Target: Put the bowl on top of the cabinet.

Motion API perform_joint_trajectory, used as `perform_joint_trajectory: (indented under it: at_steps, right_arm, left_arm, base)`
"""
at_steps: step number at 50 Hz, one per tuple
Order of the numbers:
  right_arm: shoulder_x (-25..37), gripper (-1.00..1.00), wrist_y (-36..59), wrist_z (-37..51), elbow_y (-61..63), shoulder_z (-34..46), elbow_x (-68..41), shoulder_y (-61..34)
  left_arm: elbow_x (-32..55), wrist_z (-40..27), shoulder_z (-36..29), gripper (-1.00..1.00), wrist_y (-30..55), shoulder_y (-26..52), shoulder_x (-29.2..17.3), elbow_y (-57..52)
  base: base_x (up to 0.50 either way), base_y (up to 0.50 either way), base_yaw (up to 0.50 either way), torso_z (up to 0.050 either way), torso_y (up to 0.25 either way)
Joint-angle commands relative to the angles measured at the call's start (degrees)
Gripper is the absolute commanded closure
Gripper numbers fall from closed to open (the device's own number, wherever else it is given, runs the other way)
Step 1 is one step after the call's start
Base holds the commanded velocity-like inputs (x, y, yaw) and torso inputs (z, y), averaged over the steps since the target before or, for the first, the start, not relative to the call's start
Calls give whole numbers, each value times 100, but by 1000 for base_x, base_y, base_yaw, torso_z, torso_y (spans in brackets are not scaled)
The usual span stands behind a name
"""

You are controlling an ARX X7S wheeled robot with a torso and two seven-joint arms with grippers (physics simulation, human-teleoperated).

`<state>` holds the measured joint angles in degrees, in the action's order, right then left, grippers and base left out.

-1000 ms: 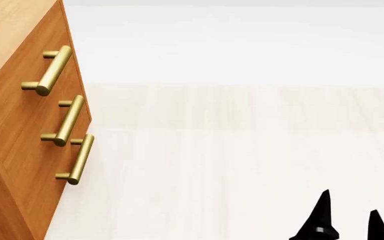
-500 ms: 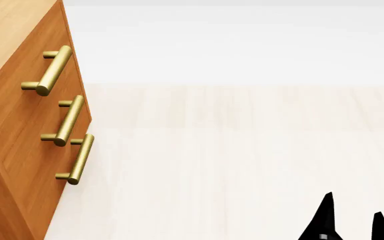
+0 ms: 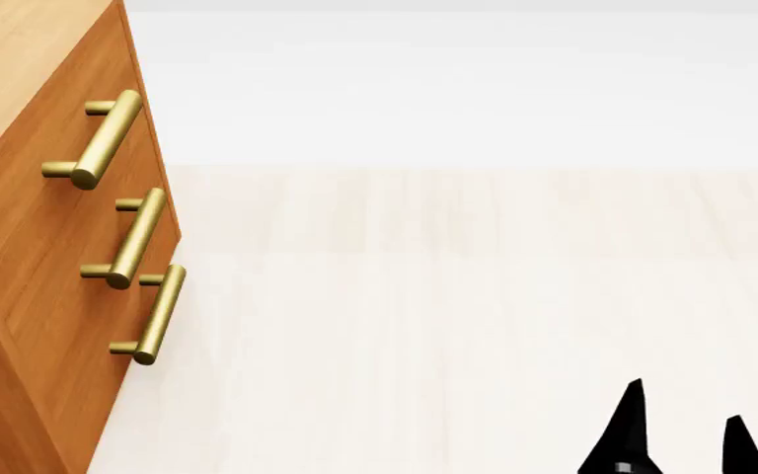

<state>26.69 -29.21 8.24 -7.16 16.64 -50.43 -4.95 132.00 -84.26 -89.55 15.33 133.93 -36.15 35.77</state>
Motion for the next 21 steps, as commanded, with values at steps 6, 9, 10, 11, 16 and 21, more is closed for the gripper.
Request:
perform_joint_trajectory:
  at_steps: [6,9,10,11,16,21]
  right_arm:
    - [-111,-100,90,-270,-87,-36,77,-75]
    - [-114,-100,98,-277,-94,-29,83,-86]
    - [-113,-100,102,-282,-94,-29,77,-87]
    - [-112,-100,98,-279,-90,-31,80,-82]
    - [-91,-100,79,-274,-8,-37,85,-25]
    - [-51,-100,40,-267,105,-76,54,54]
  left_arm:
    - [-2167,-310,1824,-100,1739,101,751,193]
    - [-2536,-288,2376,-100,2115,85,940,219]
    - [-2770,-330,2577,-100,2314,98,1019,178]
    - [-2911,-337,2711,-100,2433,94,1069,171]
    - [-3523,-387,3123,-100,2918,88,1380,226]
    - [-3654,-460,3384,-100,3124,54,1461,79]
  base:
    - [0,0,0,0,0]
    - [0,0,0,0,0]
    - [0,0,0,0,0]
    - [0,0,0,0,0]
    - [0,0,0,0,0]
    - [0,0,0,0,0]
